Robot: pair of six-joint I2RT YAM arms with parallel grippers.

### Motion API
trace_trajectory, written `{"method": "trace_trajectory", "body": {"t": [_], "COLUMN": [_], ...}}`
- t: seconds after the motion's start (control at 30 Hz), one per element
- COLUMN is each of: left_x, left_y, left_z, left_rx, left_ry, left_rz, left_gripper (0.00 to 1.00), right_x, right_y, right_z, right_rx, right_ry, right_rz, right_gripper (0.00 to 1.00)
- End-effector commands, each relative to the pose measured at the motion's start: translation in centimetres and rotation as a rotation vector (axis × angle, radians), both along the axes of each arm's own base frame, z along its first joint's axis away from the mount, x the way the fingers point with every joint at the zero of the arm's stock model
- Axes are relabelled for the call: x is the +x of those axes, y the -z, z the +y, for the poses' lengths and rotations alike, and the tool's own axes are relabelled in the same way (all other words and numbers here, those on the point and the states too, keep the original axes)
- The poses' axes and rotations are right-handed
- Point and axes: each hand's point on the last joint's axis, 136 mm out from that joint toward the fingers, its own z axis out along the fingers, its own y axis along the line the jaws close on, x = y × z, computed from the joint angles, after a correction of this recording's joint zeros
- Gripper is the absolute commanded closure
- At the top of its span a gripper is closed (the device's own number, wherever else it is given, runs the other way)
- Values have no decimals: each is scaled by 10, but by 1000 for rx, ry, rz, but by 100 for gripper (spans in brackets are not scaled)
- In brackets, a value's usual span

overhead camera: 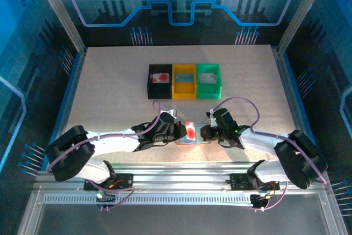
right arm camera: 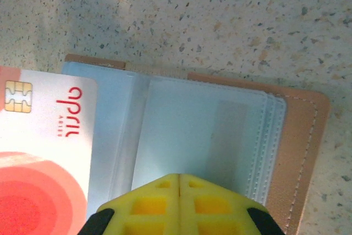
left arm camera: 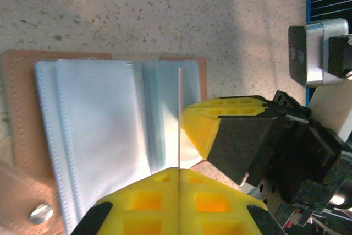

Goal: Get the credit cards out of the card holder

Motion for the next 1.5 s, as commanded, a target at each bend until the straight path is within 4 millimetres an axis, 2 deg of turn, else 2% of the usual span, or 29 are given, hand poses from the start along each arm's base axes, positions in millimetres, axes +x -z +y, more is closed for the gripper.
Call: {"method": "trace_trajectory", "body": {"t": [0.0, 0.27, 0.37, 0.53, 0.73, 0.87, 1.07, 1.33, 1.47], "left_x": [-5, -20, -26, -34, -36, -37, -38, -41, -42], "left_y": [2, -9, -22, -35, -43, -49, -66, -70, -70], "left_z": [12, 31, 33, 40, 37, 32, 29, 27, 27], "left_rx": [34, 66, 38, -2, -92, -145, -216, -267, -268], "left_ry": [17, 103, 158, 204, 210, 218, 210, 197, 197], "left_rz": [-17, -88, -140, -193, -205, -216, -241, -253, -253], "left_gripper": [100, 100, 100, 100, 100, 100, 100, 100, 100], "right_x": [-2, -4, -8, -20, -33, -40, -43, -55, -58], "right_y": [-12, -41, -53, -77, -98, -104, -98, -105, -109], "right_z": [8, 10, 15, 29, 43, 52, 59, 74, 78], "right_rx": [39, 116, 169, 312, 442, 500, 518, 524, 543], "right_ry": [-42, -77, -108, -189, -275, -322, -330, -387, -395], "right_rz": [-45, -159, -191, -255, -294, -295, -263, -290, -297], "right_gripper": [100, 100, 88, 60, 45, 42, 42, 47, 55]}}
